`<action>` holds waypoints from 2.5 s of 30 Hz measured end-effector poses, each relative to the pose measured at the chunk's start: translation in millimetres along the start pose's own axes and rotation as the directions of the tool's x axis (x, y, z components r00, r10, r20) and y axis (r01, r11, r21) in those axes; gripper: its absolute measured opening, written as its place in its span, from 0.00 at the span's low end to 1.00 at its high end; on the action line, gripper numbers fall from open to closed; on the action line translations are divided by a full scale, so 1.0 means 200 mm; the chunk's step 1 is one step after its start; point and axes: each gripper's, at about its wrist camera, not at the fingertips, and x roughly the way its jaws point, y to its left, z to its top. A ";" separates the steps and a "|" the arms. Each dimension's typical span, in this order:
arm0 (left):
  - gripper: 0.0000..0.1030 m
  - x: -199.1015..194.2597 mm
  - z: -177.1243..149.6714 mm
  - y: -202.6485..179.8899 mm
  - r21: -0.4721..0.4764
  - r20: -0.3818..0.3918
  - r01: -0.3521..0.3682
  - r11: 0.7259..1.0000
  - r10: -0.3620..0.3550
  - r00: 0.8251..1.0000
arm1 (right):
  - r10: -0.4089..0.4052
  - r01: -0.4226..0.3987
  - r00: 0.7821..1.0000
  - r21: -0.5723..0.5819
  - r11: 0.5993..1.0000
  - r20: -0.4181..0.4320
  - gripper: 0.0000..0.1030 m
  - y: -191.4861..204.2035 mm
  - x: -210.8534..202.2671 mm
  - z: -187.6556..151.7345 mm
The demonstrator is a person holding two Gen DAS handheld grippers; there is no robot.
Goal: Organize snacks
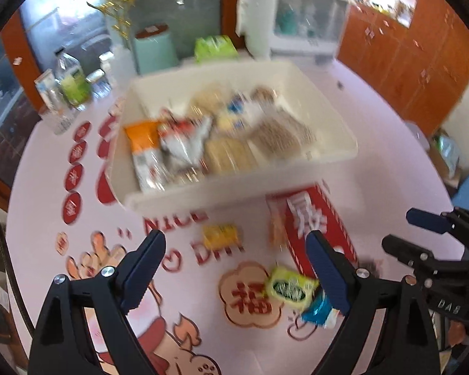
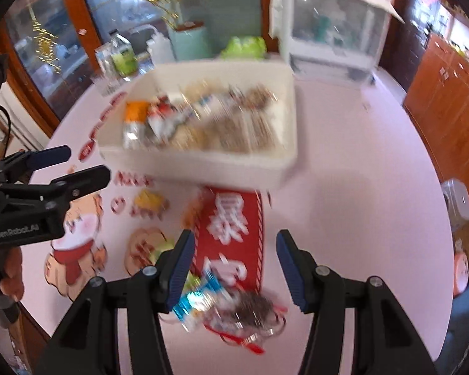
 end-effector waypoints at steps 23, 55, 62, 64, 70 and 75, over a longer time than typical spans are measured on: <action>0.88 0.43 -0.33 -0.24 0.085 -0.240 0.041 0.996 -0.019 0.971 | 0.060 -0.009 0.979 0.253 0.967 -0.194 0.54 -0.14 0.39 -0.36; 0.50 0.45 -0.39 -0.45 0.176 -0.220 0.048 0.983 -0.008 0.975 | -0.027 0.042 0.997 0.209 0.977 -0.075 0.41 0.03 0.34 -0.48; 0.50 0.34 -0.43 -0.32 0.137 -0.193 0.053 0.989 -0.026 0.981 | -0.024 0.035 0.998 0.202 0.979 -0.053 0.41 0.05 0.29 -0.50; 0.50 0.29 -0.44 -0.30 0.130 -0.179 0.057 0.990 -0.033 0.983 | -0.020 0.027 0.999 0.195 0.980 -0.037 0.41 0.07 0.25 -0.49; 0.50 0.12 -0.35 -0.20 0.102 -0.113 0.063 0.993 -0.051 0.992 | 0.030 -0.034 0.999 0.177 0.984 0.026 0.01 0.11 0.12 -0.42; 0.50 -0.02 -0.26 -0.15 0.068 -0.059 0.052 0.996 -0.048 0.997 | 0.032 -0.042 0.996 0.130 0.991 0.079 0.01 0.16 0.06 -0.34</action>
